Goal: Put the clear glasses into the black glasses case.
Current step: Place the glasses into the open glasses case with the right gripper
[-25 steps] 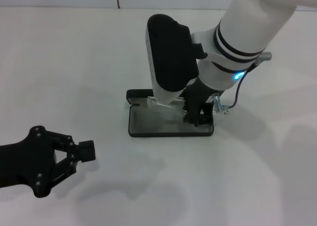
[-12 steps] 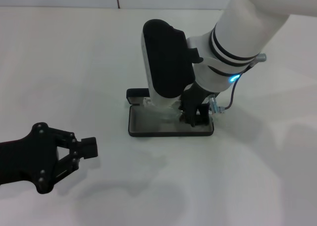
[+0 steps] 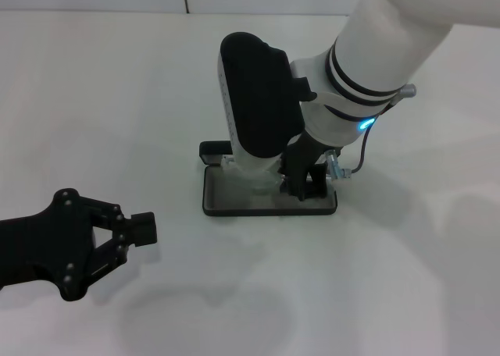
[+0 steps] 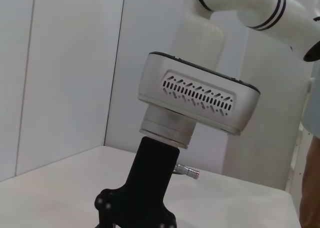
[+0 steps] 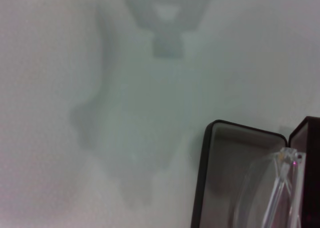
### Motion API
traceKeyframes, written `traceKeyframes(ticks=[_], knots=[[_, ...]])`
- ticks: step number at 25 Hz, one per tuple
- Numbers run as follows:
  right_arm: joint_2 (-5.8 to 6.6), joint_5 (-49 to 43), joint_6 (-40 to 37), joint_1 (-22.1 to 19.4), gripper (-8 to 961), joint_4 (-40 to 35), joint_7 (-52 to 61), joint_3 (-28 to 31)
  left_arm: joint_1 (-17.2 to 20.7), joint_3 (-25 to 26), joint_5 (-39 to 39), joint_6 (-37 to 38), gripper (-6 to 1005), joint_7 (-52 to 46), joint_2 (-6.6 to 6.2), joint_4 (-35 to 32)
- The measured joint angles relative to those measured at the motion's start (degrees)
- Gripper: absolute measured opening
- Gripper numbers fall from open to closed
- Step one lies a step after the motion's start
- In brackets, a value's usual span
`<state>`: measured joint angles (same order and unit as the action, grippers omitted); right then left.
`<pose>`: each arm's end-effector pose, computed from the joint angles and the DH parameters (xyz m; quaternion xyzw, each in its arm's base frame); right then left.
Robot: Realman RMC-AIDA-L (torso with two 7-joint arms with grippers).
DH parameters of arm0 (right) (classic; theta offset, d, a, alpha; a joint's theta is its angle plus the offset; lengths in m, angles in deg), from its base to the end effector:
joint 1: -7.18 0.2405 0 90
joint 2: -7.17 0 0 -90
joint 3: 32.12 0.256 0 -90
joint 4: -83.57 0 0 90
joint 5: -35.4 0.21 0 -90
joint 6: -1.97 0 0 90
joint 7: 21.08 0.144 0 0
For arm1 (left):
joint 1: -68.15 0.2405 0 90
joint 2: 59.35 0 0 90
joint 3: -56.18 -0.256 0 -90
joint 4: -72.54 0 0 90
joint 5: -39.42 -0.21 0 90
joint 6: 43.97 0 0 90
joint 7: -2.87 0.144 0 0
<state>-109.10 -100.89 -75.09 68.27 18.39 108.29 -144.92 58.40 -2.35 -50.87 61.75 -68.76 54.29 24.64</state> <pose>0.0510 0.3526 -0.1003 -0.9498 -0.1499 -0.2694 0.0531 -0.2839 0.2316 0.0438 -0.9345 -0.1258 -0.3228 0.0811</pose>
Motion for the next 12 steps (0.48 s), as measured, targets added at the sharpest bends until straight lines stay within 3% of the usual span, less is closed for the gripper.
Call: traceKeyframes(ticks=[12], knots=[[0.0, 0.1, -0.5, -0.4, 166, -0.6, 0.0, -0.1, 1.3, 3.8, 0.0, 0.7, 51, 0.0, -0.39, -0.2]])
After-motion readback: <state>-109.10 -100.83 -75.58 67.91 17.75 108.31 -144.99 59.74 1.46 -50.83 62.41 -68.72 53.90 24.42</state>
